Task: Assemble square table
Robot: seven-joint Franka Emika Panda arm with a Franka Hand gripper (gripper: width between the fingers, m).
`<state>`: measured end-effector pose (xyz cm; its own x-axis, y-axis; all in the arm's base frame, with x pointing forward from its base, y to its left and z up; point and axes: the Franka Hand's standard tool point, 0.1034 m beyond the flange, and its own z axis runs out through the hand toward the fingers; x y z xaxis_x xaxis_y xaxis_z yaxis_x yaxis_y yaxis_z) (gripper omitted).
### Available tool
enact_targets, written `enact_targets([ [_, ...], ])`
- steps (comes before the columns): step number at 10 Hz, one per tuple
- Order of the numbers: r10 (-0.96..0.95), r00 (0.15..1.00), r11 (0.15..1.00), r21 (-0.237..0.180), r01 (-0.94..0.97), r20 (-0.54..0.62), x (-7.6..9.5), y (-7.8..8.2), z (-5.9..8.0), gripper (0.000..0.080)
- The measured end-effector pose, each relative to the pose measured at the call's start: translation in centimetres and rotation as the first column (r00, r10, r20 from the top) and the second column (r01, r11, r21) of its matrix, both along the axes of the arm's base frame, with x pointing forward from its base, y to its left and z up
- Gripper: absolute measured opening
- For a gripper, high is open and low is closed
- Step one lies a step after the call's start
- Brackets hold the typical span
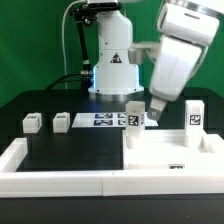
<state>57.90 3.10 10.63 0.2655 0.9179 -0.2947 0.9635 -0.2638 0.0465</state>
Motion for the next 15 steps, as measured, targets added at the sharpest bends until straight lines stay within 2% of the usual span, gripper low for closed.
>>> enact_targets([
  [1,-0.098,0.995,0.995,0.004,0.098,0.01,-1.7,-0.5,0.3,0.0648],
  [2,-0.224,0.975,0.975,-0.012,0.223,-0.013,-3.5,-1.1,0.2,0.0648],
  [3,-0.286,0.958,0.958,-0.008,0.286,-0.038,-4.1,-1.8,0.1,0.0648],
  [4,-0.321,0.946,0.947,-0.002,0.321,-0.051,-4.4,-2.5,0.1,0.0648],
  [10,-0.321,0.946,0.947,-0.005,0.321,-0.047,-4.3,-2.7,0.1,0.0648],
  [12,-0.507,0.862,0.862,-0.005,0.507,0.014,-5.5,-4.0,1.2,0.0648],
  [15,-0.643,0.766,0.764,-0.055,0.643,0.019,-6.4,-5.6,2.0,0.0648],
])
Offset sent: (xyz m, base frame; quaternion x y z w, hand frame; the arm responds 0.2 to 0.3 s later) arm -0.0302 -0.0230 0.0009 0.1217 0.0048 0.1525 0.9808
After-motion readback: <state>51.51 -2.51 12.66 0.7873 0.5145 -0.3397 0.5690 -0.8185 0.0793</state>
